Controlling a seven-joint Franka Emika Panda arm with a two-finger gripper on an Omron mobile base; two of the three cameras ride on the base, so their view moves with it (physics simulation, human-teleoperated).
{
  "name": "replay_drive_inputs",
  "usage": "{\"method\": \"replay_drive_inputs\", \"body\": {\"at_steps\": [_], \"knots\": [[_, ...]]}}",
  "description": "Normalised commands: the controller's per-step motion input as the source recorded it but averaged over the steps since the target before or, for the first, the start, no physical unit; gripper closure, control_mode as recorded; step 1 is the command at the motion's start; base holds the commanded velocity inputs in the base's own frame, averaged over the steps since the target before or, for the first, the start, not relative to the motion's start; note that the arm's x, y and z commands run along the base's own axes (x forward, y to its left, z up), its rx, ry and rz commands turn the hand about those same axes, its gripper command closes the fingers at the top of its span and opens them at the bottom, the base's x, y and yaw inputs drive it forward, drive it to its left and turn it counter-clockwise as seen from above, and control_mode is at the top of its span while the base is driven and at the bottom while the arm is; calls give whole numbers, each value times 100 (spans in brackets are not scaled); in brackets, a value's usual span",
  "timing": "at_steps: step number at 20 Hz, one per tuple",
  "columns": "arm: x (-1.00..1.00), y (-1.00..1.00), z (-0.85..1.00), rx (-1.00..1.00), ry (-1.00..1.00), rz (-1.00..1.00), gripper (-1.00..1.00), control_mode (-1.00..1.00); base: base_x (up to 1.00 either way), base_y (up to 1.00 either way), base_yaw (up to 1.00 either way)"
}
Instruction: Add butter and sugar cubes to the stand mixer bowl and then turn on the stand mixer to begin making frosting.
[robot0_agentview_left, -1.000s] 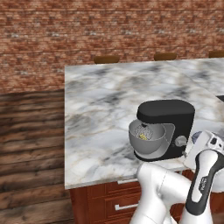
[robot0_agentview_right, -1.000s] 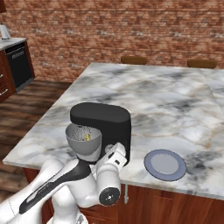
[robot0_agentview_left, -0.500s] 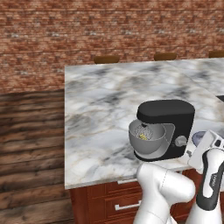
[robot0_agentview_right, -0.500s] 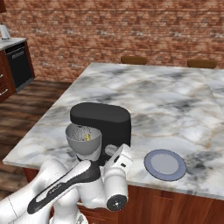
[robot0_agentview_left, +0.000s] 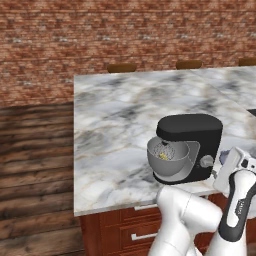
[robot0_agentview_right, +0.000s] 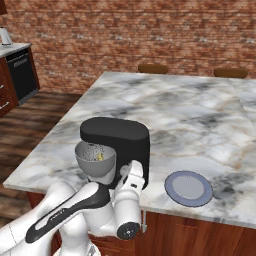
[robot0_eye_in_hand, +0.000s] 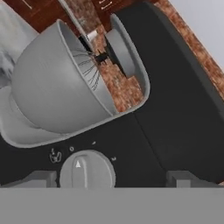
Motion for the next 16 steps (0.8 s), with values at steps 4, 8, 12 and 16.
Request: {"method": "replay_drive_inputs", "body": {"at_steps": [4,8,12,16], "knots": [[35,13,-17,-13,0,-4,-100,-100,0,0,0],[55,-2,-41,-11,12,0,-100,-100,0,0,0],[53,10,-50,-13,23,3,-100,-100,0,0,0],[12,31,-33,-13,12,8,-100,-100,0,0,0]]}}
